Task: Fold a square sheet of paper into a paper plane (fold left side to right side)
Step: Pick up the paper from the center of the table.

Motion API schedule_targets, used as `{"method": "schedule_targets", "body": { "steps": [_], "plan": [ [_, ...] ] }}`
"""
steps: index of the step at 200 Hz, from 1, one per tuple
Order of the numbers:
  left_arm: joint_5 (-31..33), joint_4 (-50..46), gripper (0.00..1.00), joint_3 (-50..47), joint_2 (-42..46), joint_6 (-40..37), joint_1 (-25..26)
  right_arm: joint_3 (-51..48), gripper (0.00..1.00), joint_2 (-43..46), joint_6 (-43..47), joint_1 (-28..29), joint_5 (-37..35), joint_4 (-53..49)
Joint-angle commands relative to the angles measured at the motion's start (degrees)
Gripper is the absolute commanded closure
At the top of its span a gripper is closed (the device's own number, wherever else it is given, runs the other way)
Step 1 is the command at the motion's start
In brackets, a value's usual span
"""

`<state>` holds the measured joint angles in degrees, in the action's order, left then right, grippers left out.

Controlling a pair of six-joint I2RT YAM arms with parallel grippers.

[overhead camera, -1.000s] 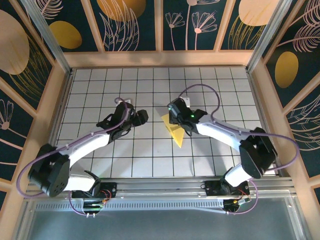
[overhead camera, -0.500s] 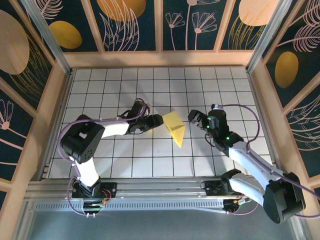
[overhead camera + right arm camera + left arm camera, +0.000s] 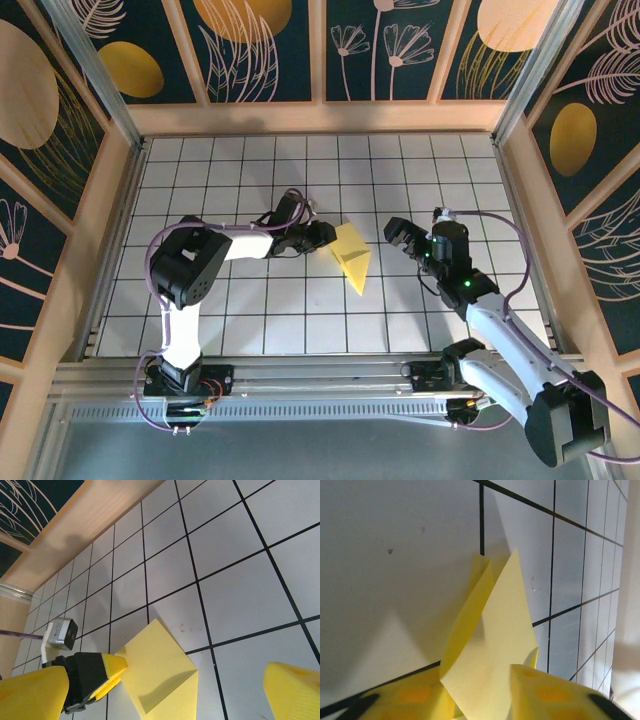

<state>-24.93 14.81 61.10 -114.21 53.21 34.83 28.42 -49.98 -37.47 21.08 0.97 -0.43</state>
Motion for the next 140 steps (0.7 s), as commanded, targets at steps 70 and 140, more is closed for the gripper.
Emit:
{"method": "schedule_targets", "body": {
  "steps": [70, 140],
  "plan": [
    [-4.03, 8.47, 1.00, -9.72, 10.53, -9.74, -1.81, 1.88, 0.01, -3.35, 11.34, -4.39, 23.20, 2.19],
    [-16.42, 18.92, 1.00, -25.03, 26.21, -19.94, -5.10, -2.96, 0.01, -18.32, 14.66, -3.35, 42.83, 20.75]
  ]
}}
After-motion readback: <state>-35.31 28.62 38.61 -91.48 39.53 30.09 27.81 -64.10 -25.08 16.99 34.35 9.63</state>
